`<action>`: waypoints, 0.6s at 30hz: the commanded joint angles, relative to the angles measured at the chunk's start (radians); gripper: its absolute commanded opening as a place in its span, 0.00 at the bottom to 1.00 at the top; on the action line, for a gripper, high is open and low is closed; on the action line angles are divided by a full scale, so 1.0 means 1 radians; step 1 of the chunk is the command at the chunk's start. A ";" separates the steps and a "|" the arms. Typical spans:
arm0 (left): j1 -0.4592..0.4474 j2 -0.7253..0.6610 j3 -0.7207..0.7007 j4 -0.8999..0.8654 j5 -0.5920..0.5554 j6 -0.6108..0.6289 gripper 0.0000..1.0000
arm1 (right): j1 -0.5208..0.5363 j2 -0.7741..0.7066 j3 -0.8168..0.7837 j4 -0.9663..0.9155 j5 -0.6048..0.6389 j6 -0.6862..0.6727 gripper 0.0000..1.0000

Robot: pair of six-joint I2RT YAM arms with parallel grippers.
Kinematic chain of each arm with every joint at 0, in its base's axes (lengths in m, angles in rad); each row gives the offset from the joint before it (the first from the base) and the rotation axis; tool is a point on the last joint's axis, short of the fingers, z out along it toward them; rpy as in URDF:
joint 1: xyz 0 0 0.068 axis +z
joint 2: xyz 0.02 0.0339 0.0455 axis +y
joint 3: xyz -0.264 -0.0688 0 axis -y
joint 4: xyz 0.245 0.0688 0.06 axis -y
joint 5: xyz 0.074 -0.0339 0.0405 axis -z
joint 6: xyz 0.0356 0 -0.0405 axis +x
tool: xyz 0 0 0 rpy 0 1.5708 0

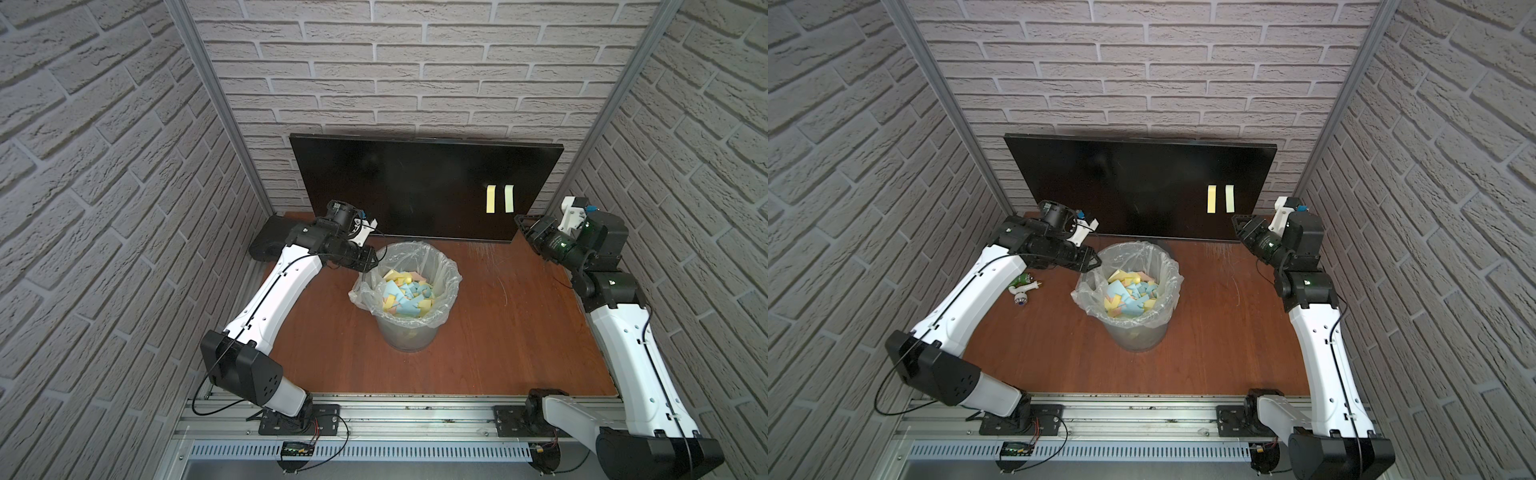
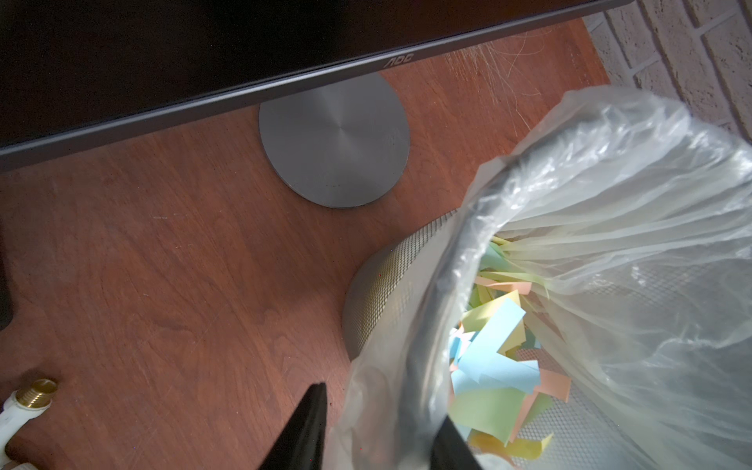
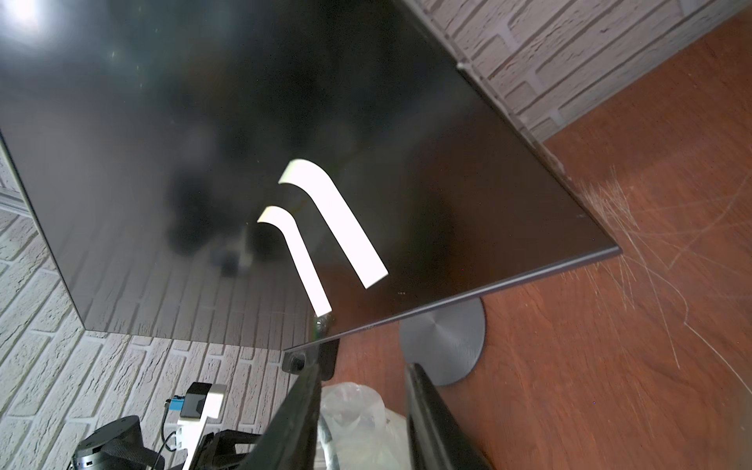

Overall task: Remove the sticky note from the monitor
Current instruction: Tear off the sticky note from the monitor.

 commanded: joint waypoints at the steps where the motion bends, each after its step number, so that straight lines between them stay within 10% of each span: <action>1: 0.013 -0.003 0.020 0.003 -0.012 0.003 0.38 | -0.008 0.038 0.042 0.127 -0.034 0.032 0.44; 18: 0.012 -0.008 0.017 0.003 -0.010 0.004 0.38 | -0.008 0.126 0.048 0.230 -0.060 0.060 0.42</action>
